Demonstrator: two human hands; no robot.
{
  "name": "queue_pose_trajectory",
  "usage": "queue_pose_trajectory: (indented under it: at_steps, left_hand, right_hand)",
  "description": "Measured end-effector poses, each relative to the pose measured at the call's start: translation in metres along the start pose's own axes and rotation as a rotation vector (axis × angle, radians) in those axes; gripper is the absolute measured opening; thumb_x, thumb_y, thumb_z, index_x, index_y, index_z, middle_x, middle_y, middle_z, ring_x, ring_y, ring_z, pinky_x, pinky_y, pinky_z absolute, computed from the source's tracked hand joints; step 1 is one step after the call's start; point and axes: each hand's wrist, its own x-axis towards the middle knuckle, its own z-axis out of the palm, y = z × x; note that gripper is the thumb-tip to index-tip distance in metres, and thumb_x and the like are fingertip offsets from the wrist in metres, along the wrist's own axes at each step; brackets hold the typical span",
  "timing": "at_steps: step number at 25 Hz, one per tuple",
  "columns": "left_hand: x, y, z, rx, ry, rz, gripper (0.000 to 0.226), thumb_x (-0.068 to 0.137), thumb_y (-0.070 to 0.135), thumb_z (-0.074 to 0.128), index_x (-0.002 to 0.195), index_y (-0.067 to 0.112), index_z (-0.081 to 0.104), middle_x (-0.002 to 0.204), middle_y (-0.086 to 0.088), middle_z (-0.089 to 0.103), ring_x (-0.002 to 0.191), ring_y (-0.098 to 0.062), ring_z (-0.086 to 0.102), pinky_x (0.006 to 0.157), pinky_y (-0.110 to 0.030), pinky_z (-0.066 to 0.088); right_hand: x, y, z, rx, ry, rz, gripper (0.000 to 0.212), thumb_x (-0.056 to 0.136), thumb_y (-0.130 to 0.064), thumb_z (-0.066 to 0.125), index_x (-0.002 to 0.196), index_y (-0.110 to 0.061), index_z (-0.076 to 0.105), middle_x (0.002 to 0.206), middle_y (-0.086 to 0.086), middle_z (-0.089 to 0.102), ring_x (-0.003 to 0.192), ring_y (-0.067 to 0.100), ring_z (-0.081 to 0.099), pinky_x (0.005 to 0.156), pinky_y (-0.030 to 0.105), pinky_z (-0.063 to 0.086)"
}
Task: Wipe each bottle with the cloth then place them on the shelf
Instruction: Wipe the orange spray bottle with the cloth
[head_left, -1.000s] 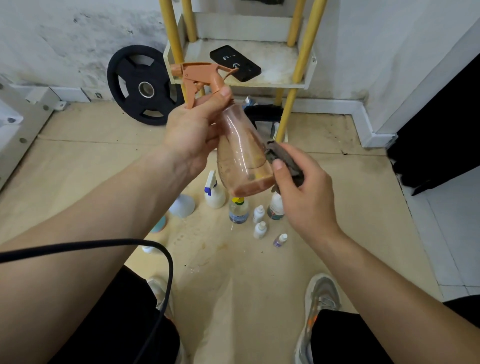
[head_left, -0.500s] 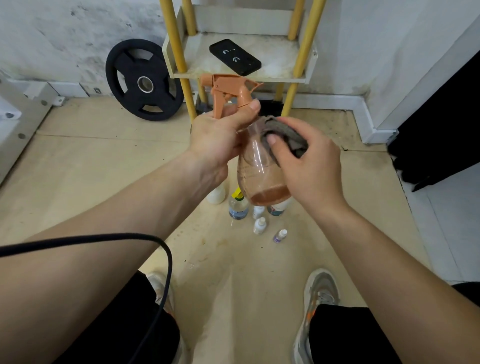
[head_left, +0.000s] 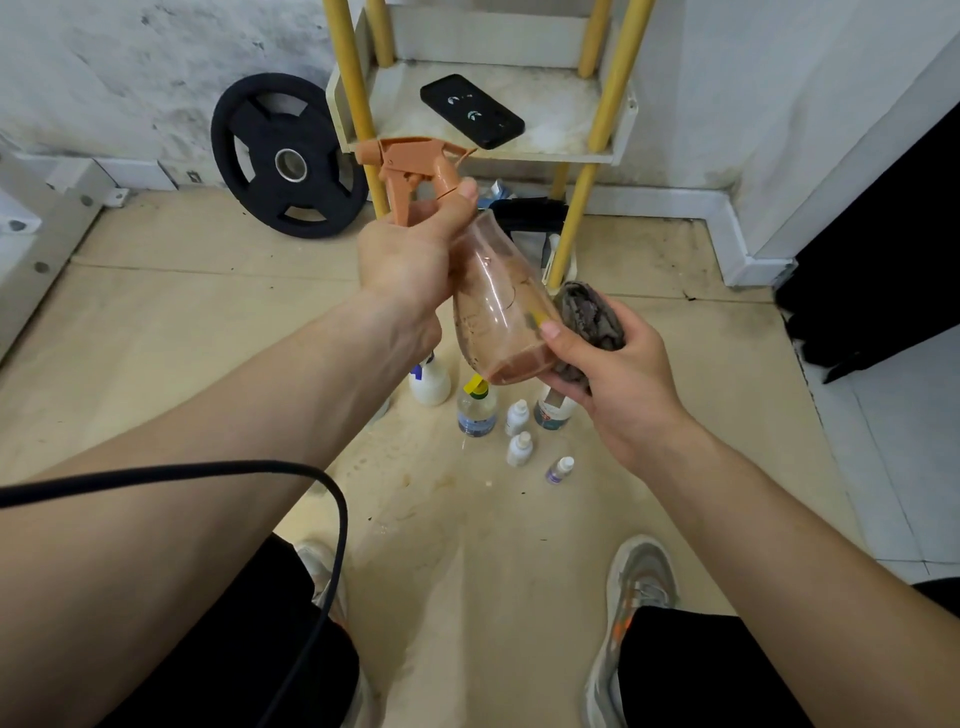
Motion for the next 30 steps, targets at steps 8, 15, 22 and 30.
queue_pose_trajectory:
  at_steps: [8, 15, 22, 30]
  left_hand:
    - [0.005, 0.012, -0.015, 0.137, -0.452, 0.107, 0.042, 0.091, -0.010, 0.047, 0.131, -0.001, 0.056, 0.110, -0.012, 0.069, 0.106, -0.023, 0.066, 0.097, -0.035, 0.053]
    - [0.016, 0.019, -0.024, 0.233, -0.660, 0.161, 0.037, 0.094, 0.006, 0.056, 0.131, 0.005, 0.054, 0.104, 0.000, 0.067, 0.104, -0.016, 0.063, 0.089, -0.030, 0.051]
    - [0.019, 0.025, -0.028, 0.228, -0.854, 0.100, 0.042, 0.096, 0.004, 0.045, 0.136, -0.006, 0.039, 0.106, -0.002, 0.068, 0.100, -0.015, 0.062, 0.105, -0.041, 0.042]
    - [0.018, 0.021, -0.027, 0.253, -0.809, 0.170, 0.048, 0.096, 0.004, 0.048, 0.140, -0.012, 0.037, 0.125, -0.021, 0.054, 0.118, -0.032, 0.054, 0.102, -0.041, 0.048]
  right_hand:
    - [0.007, -0.012, -0.004, 0.161, 0.038, 0.139, 0.025, 0.089, -0.010, 0.073, 0.113, -0.006, 0.067, 0.106, 0.009, 0.077, 0.098, 0.022, 0.075, 0.079, 0.037, 0.061]
    - [0.008, -0.018, -0.003, 0.193, -0.086, 0.298, 0.019, 0.092, -0.022, 0.067, 0.106, -0.010, 0.072, 0.101, 0.007, 0.077, 0.090, 0.020, 0.074, 0.072, 0.033, 0.060]
    - [0.007, -0.021, -0.001, 0.151, -0.118, 0.295, 0.016, 0.093, -0.020, 0.064, 0.103, -0.010, 0.072, 0.101, 0.009, 0.076, 0.092, 0.021, 0.073, 0.078, 0.038, 0.060]
    - [0.009, -0.020, 0.000, 0.101, -0.113, 0.230, 0.026, 0.094, -0.015, 0.065, 0.117, -0.005, 0.068, 0.111, 0.015, 0.075, 0.100, 0.026, 0.073, 0.079, 0.042, 0.061]
